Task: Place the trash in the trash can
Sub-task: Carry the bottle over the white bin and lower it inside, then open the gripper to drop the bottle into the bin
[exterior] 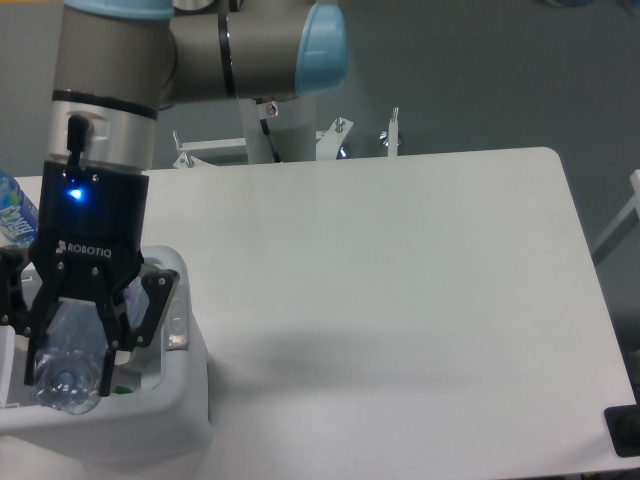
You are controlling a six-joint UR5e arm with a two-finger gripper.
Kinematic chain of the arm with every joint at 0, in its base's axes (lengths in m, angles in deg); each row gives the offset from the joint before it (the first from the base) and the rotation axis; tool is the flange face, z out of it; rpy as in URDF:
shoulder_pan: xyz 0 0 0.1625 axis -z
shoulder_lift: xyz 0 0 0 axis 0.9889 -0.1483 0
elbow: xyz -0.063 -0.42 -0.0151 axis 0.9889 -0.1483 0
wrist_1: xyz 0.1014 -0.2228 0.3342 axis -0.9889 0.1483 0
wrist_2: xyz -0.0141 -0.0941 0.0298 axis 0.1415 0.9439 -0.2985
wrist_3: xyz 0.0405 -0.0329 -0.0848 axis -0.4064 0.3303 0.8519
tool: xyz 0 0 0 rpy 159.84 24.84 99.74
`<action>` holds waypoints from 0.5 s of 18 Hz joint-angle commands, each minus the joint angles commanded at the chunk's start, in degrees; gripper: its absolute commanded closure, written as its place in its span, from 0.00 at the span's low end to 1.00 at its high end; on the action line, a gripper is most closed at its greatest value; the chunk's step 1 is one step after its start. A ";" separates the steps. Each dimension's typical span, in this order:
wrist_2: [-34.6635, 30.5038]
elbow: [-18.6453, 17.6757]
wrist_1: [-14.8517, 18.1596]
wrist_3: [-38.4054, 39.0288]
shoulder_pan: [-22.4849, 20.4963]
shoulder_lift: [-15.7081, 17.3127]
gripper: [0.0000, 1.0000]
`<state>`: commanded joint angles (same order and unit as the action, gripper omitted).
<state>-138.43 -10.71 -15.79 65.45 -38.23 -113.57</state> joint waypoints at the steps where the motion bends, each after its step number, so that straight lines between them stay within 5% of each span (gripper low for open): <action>1: -0.09 -0.35 0.00 -0.80 0.09 0.09 0.00; 6: -0.44 -2.81 0.26 -0.98 -0.52 2.19 0.00; 9: -6.56 -5.09 0.70 -1.24 -5.70 4.21 0.00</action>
<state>-144.99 -15.80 -15.09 64.20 -43.93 -109.36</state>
